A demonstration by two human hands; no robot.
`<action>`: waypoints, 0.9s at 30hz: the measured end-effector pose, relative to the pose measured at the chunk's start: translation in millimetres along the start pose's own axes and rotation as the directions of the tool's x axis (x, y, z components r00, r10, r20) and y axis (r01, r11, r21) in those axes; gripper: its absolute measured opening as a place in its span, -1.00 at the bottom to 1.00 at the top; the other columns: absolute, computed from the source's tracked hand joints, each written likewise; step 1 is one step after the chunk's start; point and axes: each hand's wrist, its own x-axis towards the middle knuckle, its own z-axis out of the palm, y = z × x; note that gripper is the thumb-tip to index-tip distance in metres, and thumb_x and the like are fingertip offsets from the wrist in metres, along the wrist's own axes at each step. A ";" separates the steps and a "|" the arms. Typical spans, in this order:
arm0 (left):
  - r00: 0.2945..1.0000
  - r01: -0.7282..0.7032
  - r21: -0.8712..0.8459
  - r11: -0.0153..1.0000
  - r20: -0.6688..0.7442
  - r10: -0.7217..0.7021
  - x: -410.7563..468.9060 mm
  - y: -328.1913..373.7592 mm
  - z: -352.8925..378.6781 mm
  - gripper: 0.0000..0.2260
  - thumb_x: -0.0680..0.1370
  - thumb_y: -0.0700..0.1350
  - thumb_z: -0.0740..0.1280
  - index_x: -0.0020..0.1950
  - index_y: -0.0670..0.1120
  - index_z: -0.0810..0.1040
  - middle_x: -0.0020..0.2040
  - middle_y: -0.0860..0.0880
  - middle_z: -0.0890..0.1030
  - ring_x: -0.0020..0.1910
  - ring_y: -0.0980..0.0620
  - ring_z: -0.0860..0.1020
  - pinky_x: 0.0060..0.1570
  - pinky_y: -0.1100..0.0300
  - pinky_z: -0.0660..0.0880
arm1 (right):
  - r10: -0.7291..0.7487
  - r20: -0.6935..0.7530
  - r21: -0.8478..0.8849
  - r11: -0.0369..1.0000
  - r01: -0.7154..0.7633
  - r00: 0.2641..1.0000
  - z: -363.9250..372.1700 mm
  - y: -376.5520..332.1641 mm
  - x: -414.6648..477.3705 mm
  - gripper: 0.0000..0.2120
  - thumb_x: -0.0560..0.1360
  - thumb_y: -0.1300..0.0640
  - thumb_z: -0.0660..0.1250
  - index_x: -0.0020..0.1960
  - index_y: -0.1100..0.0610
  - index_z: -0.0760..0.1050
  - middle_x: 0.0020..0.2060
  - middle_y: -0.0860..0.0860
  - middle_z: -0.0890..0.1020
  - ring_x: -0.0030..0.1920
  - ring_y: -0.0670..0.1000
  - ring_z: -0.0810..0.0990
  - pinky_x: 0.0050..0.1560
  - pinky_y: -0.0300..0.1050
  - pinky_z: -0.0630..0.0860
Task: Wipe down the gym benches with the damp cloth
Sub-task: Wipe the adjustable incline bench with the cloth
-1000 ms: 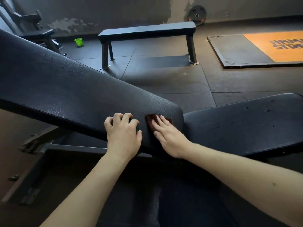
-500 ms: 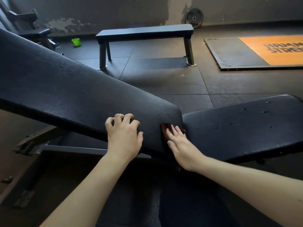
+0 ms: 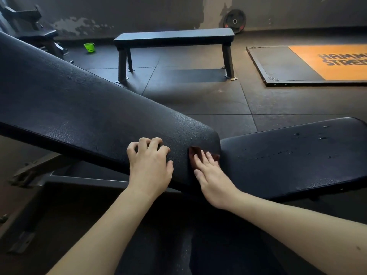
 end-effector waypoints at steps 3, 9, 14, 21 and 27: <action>1.000 -0.003 -0.007 1.000 0.003 0.004 1.6 -0.7 -0.2 -0.78 0.44 0.05 0.50 0.04 0.03 0.70 0.23 0.02 0.60 0.23 -0.12 0.45 0.25 -0.10 0.19 | 0.017 -0.004 -0.010 1.000 -0.017 1.000 -6.2 8.5 33.5 -0.47 0.74 0.08 0.05 0.68 0.08 0.04 0.67 0.04 -0.03 0.66 0.04 -0.17 0.63 0.04 -0.20; 1.000 0.011 -0.011 1.000 0.017 -0.010 -0.9 -5.0 -5.6 -0.76 0.47 0.09 0.46 0.08 0.04 0.69 0.27 0.05 0.58 0.28 -0.10 0.41 0.27 -0.08 0.16 | 0.193 -0.021 -0.012 0.981 -0.193 0.981 -33.0 11.9 120.7 -0.47 0.74 0.04 -0.05 0.68 0.12 -0.02 0.67 0.11 -0.04 0.66 0.13 -0.11 0.62 0.16 -0.12; 0.999 0.041 0.005 0.999 0.002 -0.041 1.1 -10.2 -10.4 -0.78 0.46 0.05 0.47 0.07 0.03 0.70 0.26 0.03 0.60 0.26 -0.11 0.42 0.25 -0.08 0.18 | 0.189 -0.008 -0.052 0.980 -0.189 0.982 -23.1 -31.0 127.2 -0.46 0.73 0.02 -0.05 0.67 0.16 0.01 0.66 0.18 -0.01 0.65 0.21 -0.08 0.61 0.26 -0.07; 0.995 0.097 0.033 0.995 -0.006 -0.097 5.7 -21.8 -14.2 -0.78 0.49 0.08 0.44 0.10 0.06 0.68 0.29 0.06 0.56 0.29 -0.09 0.38 0.25 -0.08 0.20 | -0.036 0.033 -0.085 0.996 0.039 0.999 -9.2 -65.9 118.1 -0.47 0.74 0.01 -0.01 0.68 0.06 0.02 0.67 0.10 -0.04 0.66 0.16 -0.12 0.62 0.23 -0.13; 0.995 0.103 0.024 0.994 -0.001 -0.103 5.2 -17.2 -14.1 -0.78 0.50 0.09 0.43 0.10 0.07 0.68 0.30 0.05 0.54 0.29 -0.08 0.37 0.28 -0.08 0.19 | 0.157 0.026 -0.036 0.987 -0.156 0.987 -31.0 -55.7 181.7 -0.47 0.73 -0.02 -0.08 0.68 -0.02 -0.02 0.68 0.04 -0.03 0.66 0.13 -0.11 0.60 0.23 -0.14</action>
